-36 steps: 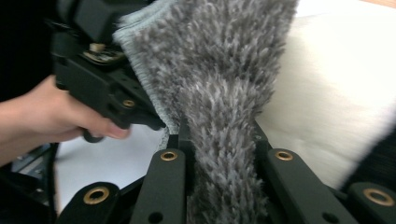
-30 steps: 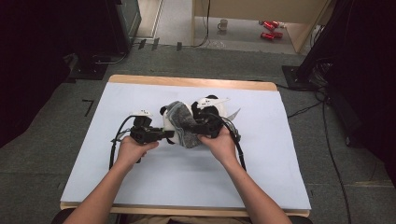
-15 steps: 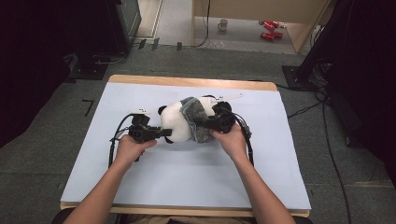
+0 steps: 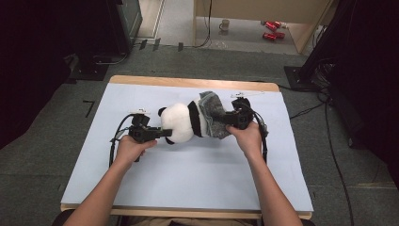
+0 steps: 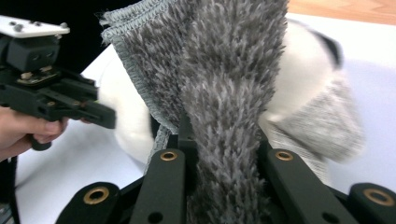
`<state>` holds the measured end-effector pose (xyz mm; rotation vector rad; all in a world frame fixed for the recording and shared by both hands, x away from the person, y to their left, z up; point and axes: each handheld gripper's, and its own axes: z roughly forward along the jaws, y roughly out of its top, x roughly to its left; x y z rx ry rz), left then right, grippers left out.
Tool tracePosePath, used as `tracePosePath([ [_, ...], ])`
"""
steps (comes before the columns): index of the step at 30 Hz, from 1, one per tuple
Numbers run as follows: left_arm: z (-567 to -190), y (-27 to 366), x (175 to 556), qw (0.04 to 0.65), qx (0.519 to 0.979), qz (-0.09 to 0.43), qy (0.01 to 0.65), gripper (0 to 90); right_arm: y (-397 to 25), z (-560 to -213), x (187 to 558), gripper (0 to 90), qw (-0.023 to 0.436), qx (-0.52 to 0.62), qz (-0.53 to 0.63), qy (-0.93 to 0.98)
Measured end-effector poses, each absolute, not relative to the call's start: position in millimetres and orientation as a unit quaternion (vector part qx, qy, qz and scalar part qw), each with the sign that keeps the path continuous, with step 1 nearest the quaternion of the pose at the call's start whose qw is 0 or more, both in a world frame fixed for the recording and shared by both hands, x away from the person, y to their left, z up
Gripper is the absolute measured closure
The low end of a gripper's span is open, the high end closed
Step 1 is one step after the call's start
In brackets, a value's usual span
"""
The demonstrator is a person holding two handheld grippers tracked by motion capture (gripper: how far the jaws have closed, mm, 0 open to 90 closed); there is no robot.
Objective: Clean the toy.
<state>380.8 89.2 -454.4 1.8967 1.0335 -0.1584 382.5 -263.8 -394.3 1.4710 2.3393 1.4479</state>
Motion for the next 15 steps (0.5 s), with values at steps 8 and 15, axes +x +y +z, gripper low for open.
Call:
tracePosePath([
  [8,-456,91,383,0.464,0.773,-0.066,0.428,69.9,-293,-395,384,76.4,0.043,0.504,0.452,0.735],
  [15,-455,91,384,0.464,0.772,-0.067,0.429,69.8,-297,-377,377,76.8,0.058,0.501,0.466,0.726],
])
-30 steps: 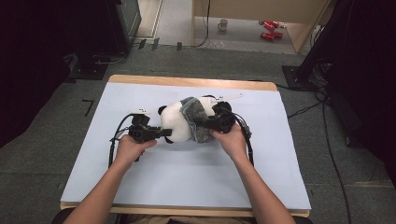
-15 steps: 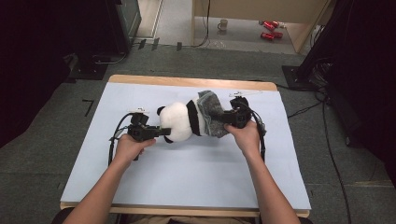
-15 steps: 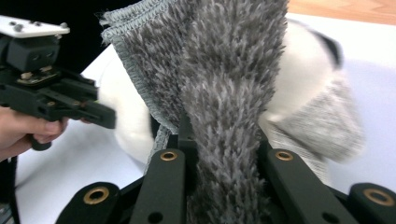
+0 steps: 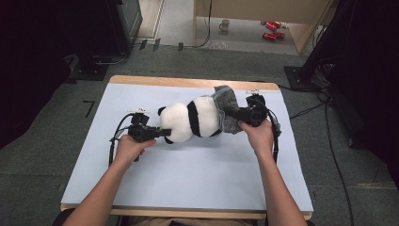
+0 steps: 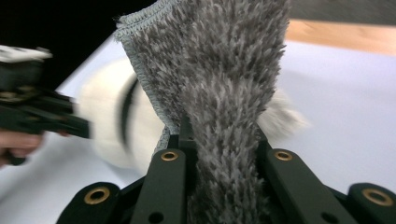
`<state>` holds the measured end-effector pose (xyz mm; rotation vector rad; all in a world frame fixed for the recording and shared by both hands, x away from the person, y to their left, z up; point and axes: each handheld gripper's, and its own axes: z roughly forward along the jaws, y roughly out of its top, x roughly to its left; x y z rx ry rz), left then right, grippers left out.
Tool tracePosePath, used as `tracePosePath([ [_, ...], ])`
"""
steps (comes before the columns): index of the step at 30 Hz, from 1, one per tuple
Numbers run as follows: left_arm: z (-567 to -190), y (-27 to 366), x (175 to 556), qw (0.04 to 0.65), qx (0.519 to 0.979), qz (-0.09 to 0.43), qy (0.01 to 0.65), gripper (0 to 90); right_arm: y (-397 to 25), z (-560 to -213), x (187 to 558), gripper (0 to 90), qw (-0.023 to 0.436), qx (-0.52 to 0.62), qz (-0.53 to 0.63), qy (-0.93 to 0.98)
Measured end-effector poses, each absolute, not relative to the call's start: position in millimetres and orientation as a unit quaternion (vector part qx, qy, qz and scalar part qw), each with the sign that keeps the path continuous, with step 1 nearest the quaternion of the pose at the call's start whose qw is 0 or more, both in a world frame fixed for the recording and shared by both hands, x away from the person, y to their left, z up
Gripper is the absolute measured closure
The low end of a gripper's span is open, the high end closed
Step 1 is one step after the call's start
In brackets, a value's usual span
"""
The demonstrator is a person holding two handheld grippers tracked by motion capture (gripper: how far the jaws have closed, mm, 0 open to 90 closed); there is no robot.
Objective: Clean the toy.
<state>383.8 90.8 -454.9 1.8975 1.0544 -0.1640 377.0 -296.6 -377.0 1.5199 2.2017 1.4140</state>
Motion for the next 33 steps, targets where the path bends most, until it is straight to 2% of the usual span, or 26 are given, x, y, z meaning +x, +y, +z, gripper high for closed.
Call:
tracePosePath([
  [6,-450,86,380,0.467,0.771,-0.059,0.428,69.8,-255,-362,365,76.8,0.037,0.446,0.49,0.748],
  [12,-446,81,376,0.469,0.774,-0.046,0.424,69.6,-198,-382,361,76.7,0.011,0.4,0.47,0.787],
  [15,-443,78,373,0.469,0.776,-0.033,0.421,69.2,-180,-394,358,76.7,-0.011,0.391,0.464,0.795],
  [19,-438,68,366,0.464,0.791,-0.001,0.399,69.0,-165,-403,355,76.3,-0.012,0.376,0.461,0.804],
  [23,-438,68,366,0.459,0.794,-0.001,0.398,69.0,-165,-409,356,75.6,-0.003,0.383,0.452,0.805],
  [27,-440,72,370,0.46,0.79,-0.012,0.405,69.2,-178,-409,362,75.6,-0.009,0.396,0.453,0.799],
  [33,-444,83,378,0.453,0.785,-0.033,0.421,69.6,-202,-408,369,75.6,0.008,0.423,0.443,0.79],
])
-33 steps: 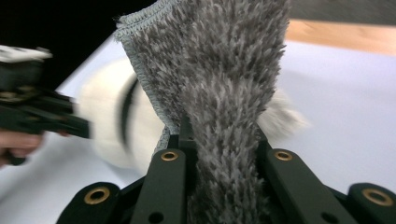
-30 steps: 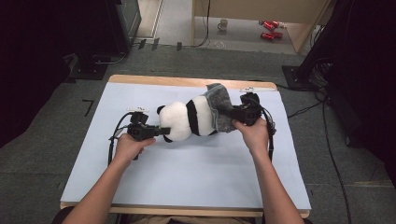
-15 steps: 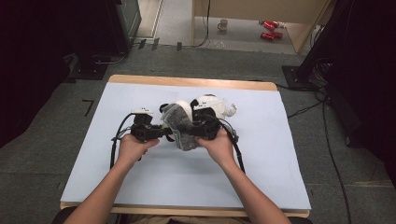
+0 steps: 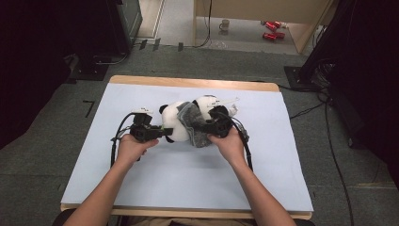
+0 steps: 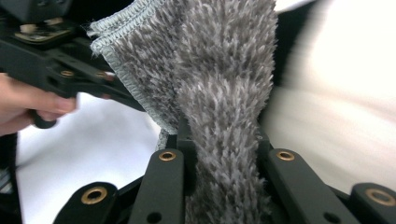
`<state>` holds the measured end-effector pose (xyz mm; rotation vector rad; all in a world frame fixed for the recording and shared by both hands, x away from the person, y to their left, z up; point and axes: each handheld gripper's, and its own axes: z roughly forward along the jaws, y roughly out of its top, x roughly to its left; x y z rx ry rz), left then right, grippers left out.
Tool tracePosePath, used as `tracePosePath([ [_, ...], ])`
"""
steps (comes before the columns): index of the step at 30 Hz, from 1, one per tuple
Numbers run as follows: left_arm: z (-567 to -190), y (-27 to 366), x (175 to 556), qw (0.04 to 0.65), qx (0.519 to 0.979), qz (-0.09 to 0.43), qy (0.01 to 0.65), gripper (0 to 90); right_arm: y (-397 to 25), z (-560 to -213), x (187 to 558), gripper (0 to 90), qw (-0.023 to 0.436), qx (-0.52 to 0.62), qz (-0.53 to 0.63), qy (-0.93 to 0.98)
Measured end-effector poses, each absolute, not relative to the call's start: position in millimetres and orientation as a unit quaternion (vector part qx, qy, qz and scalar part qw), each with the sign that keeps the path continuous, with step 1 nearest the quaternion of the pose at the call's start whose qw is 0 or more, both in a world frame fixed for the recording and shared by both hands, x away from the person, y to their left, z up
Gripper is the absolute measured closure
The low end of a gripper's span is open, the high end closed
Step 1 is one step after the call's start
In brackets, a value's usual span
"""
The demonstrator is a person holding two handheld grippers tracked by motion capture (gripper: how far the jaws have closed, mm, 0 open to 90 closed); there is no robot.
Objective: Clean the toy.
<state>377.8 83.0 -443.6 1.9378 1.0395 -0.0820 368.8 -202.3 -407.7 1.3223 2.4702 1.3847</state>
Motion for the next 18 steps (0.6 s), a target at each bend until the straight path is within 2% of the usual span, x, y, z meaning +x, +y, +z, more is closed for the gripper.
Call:
tracePosePath([
  [6,-446,87,382,0.448,0.785,-0.047,0.426,69.8,-228,-404,375,75.8,0.001,0.444,0.453,0.773],
  [18,-451,93,392,0.45,0.787,-0.033,0.42,69.3,-270,-401,381,74.8,0.014,0.479,0.458,0.748],
])
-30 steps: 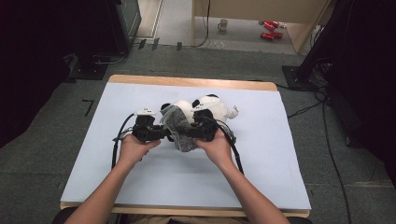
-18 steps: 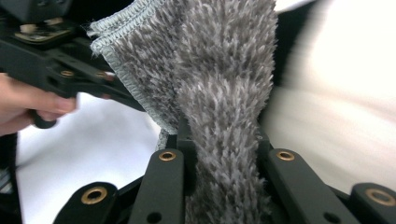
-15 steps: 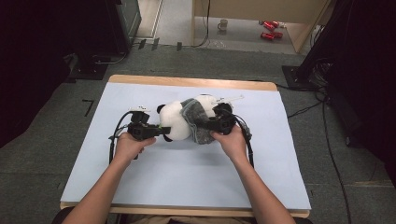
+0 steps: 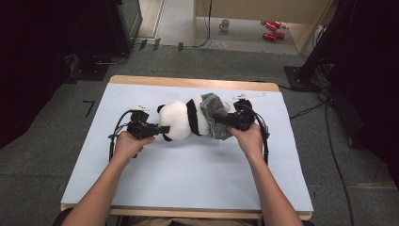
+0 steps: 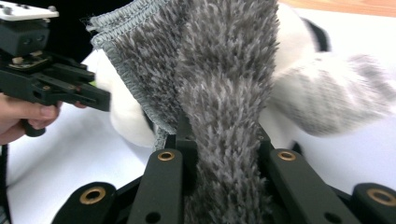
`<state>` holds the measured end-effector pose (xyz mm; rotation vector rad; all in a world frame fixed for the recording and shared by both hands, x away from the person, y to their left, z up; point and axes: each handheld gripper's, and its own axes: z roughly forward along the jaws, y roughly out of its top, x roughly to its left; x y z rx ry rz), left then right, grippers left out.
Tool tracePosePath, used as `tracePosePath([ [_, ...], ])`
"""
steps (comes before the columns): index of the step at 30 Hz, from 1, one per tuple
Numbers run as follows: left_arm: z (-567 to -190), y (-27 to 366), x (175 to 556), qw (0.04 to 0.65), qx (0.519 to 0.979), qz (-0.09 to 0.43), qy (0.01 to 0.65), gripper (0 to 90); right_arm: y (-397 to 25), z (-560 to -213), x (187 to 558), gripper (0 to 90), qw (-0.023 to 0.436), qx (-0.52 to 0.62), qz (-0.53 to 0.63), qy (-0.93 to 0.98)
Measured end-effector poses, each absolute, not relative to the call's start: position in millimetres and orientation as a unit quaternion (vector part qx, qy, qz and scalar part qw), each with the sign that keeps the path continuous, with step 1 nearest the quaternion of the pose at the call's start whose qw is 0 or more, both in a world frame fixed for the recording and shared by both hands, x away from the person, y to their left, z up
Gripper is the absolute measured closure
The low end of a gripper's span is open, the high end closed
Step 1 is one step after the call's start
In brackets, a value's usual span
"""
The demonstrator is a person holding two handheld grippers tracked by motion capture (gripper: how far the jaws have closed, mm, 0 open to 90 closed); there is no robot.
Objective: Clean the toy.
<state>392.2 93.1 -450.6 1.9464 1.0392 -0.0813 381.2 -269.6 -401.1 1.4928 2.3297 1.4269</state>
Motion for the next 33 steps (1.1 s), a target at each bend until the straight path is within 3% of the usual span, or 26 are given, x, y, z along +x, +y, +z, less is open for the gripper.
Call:
tracePosePath([
  [9,-453,94,394,0.457,0.787,-0.018,0.414,65.6,-294,-402,382,76.7,0.061,0.512,0.421,0.746],
  [16,-451,96,392,0.465,0.783,-0.022,0.413,52.0,-292,-388,378,78.1,0.058,0.504,0.439,0.741],
  [20,-447,95,385,0.465,0.798,0.02,0.382,44.1,-284,-388,378,78.0,0.05,0.491,0.447,0.746],
  [24,-440,100,378,0.494,0.793,0.062,0.35,39.9,-277,-398,381,78.0,0.053,0.491,0.434,0.754],
  [27,-435,106,374,0.524,0.78,0.062,0.335,37.7,-278,-402,383,77.9,0.052,0.493,0.435,0.751],
  [33,-441,98,374,0.521,0.786,0.05,0.329,32.9,-279,-405,386,77.6,0.053,0.497,0.439,0.746],
])
